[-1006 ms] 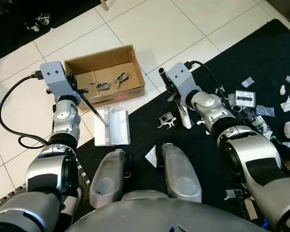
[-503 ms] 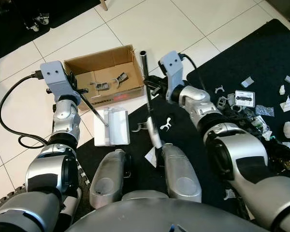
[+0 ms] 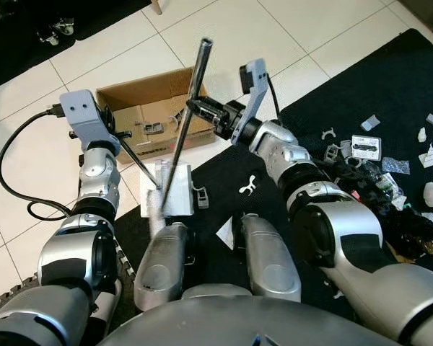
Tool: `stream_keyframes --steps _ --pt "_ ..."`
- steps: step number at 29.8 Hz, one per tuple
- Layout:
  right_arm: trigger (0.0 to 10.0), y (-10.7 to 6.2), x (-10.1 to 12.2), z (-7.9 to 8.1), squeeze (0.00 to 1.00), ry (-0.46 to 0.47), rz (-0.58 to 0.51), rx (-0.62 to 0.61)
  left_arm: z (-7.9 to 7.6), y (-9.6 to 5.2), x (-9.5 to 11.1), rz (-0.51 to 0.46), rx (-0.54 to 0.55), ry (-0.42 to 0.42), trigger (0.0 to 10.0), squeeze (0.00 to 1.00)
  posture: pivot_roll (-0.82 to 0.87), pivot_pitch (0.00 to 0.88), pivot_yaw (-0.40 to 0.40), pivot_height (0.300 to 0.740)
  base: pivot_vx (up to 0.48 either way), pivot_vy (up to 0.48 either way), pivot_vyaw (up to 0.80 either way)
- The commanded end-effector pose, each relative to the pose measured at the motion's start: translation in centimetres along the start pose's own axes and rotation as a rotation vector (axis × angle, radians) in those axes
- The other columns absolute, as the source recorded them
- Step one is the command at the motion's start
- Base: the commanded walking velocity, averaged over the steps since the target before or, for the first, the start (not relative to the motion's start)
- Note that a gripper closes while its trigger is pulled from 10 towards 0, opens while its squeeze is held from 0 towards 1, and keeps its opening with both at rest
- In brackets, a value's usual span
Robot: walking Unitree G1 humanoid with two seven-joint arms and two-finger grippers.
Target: Sweep floor
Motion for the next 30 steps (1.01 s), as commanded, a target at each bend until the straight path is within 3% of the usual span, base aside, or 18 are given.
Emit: stream_keyframes --steps 1,5,8,11,13,19,22,30 --pt "10.0 0.4 1.8 -0.2 0.0 -0.103 -0.034 -0.003 0.0 -0.4 -1.2 0.044 0.008 0.013 10.0 0.0 0.05 0.117 0.053 0.74 0.0 0.0 0.0" --pt "10.0 0.5 2.4 -0.3 0.0 -0.171 -0.031 -0.004 -0.1 -0.4 -1.3 0.045 0.007 0.012 10.0 0.0 0.05 0.117 0.053 0.74 0.0 0.0 0.0" --pt "10.0 0.8 3.6 -0.4 0.0 -0.339 -0.029 -0.035 -0.2 -0.4 -1.3 0.046 0.004 0.012 10.0 0.0 0.04 0.117 0.051 0.74 0.0 0.0 0.0" --pt "10.0 0.8 3.8 -0.4 0.0 -0.382 -0.027 -0.044 -0.2 -0.4 -1.3 0.047 0.004 0.012 10.0 0.0 0.04 0.117 0.051 0.74 0.0 0.0 0.0" --pt "10.0 0.9 3.8 -0.4 0.0 -0.501 0.006 -0.058 -0.2 -0.4 -1.4 0.048 0.003 0.013 10.0 0.0 0.05 0.118 0.05 0.74 0.0 0.0 0.0" --pt "10.0 0.5 2.9 -0.3 0.0 -0.558 0.075 -0.017 -0.3 -0.5 -1.4 0.049 0.003 0.012 10.0 0.0 0.04 0.119 0.05 0.74 0.0 0.0 0.0" --pt "10.0 -0.1 2.2 -1.0 0.0 -0.675 0.144 -0.039 -0.3 -0.5 -1.5 0.05 0.001 0.012 10.0 0.0 0.04 0.118 0.05 0.74 0.0 0.0 0.0" --pt "10.0 -0.2 1.9 -1.7 0.0 -0.791 0.181 -0.116 -0.5 -0.4 -1.4 0.048 -0.004 0.011 10.0 0.0 0.04 0.119 0.05 0.74 0.0 0.0 0.0"
Point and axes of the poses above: a point about 5 cm out from each wrist's last joint towards the gripper, its own y axis pointing out of the wrist towards the gripper, its own x axis along the axis of the wrist's last joint, z = x × y, the point moved 4 cm from there along y, pointing out of the wrist towards the gripper, and after that the axes turned 11 degrees about -y, right-handed, at the moved point
